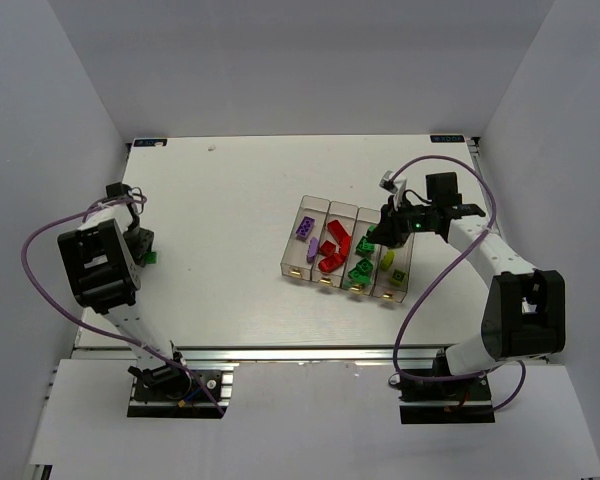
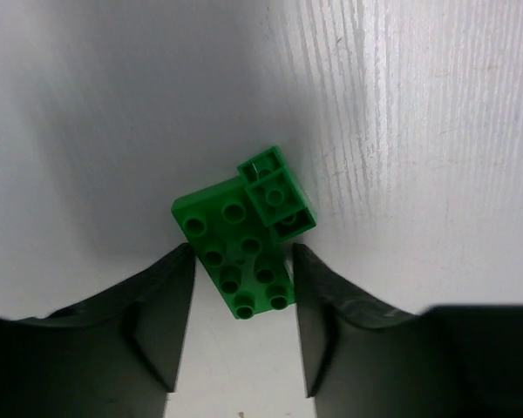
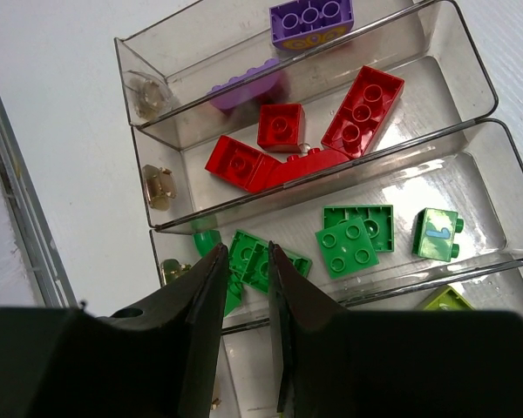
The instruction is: Sort the legos into containers by color
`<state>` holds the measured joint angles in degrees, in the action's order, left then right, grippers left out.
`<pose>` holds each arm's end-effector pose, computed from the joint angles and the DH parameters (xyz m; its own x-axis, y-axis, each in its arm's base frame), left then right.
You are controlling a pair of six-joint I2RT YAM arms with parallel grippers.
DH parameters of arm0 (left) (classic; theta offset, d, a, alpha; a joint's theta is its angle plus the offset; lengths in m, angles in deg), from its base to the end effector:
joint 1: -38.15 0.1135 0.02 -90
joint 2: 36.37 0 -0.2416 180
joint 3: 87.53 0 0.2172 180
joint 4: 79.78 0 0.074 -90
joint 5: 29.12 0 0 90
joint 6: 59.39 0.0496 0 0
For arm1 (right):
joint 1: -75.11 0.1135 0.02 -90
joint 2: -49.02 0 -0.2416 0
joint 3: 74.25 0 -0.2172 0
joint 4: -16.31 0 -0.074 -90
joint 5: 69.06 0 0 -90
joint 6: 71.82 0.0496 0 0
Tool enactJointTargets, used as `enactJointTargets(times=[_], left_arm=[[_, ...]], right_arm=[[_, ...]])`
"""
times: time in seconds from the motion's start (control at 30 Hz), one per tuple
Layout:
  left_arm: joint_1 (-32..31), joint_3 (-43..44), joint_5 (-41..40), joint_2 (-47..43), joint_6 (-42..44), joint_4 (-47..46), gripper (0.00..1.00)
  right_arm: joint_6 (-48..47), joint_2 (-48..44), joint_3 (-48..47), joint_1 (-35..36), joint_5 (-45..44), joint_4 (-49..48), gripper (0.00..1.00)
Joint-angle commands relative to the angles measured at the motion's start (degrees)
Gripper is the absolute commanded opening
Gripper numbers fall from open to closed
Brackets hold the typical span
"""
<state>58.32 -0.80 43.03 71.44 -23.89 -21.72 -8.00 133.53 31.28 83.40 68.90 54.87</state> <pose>0.2946 0.1244 0.1464 -0.2240 -0.9078 -0.3545 -0.9726 0.2316 0.0214 0.2734 0.0771 0.2357 -0.4091 -0.3582 -0.8393 -0.8503 0.4834 0.2082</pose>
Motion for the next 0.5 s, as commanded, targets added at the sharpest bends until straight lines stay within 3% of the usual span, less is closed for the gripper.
enactJointTargets(times=[0.0,0.13,0.47], left_arm=[[0.5,1.0,-0.4,1.0,-0.4,0.3,0.56],[0.4,-1.3,0.9,-0.8,-0.3,-1.1,0.42],[-1.4,-13.7,10.0,-16.1,0.4,-4.4,0.24]], right_arm=[[-1.2,-1.2,-1.4,-0.4,0.5,-0.9,0.31],[-1.2,-1.7,-1.3,-0.6,0.4,-0.8,0.31],[-1.3,-3.1,-1.2,-1.2,0.2,-0.3,0.31]])
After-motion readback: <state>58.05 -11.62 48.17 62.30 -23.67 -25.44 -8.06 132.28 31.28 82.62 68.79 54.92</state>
